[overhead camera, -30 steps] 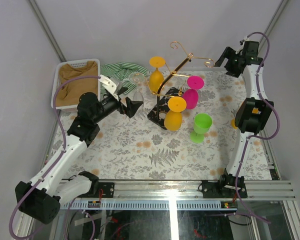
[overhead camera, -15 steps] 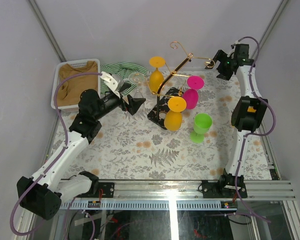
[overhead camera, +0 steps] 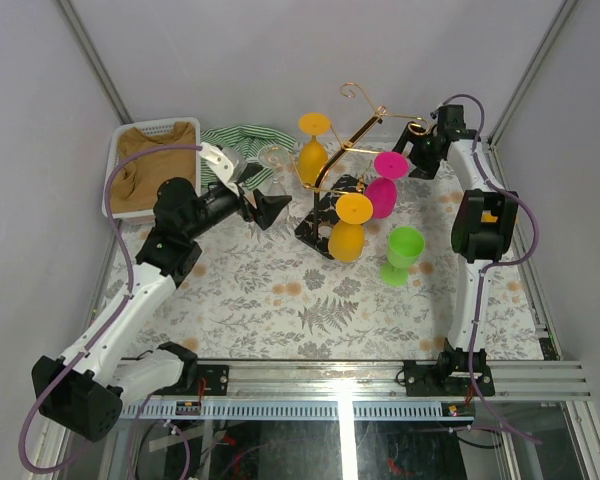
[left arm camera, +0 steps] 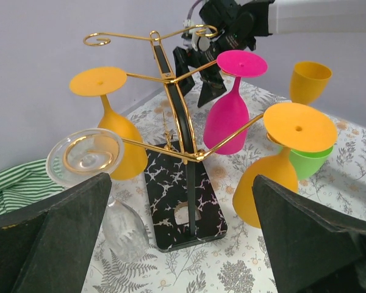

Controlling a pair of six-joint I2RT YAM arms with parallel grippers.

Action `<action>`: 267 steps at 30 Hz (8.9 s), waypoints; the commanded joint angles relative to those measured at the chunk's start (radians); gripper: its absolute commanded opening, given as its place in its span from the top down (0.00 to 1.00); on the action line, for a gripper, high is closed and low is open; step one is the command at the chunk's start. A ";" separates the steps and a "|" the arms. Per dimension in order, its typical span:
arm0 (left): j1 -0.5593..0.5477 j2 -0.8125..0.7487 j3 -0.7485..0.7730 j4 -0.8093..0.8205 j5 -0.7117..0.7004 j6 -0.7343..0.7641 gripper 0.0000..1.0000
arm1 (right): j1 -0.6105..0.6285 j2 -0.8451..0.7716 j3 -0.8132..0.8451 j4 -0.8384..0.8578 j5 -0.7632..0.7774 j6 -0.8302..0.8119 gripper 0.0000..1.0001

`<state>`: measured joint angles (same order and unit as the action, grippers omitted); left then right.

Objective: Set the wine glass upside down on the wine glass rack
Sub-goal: Adjust the wine rack at the center of the board.

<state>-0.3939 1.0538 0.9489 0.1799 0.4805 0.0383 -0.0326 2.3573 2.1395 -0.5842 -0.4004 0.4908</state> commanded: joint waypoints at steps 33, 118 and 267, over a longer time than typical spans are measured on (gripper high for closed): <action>-0.008 -0.001 0.059 -0.024 0.041 0.061 0.00 | 0.111 0.094 0.025 0.029 0.045 0.039 0.01; -0.008 0.031 0.093 0.038 0.071 0.033 0.00 | 0.163 0.157 0.006 -0.072 -0.298 -0.140 0.00; -0.008 0.099 0.180 0.073 0.085 0.017 0.00 | -0.052 -0.004 -0.157 -0.052 0.056 -0.337 0.01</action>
<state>-0.3943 1.1450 1.0855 0.1886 0.5442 0.0628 -0.0547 2.3989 2.0037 -0.6170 -0.6384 0.2317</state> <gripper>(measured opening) 0.996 0.994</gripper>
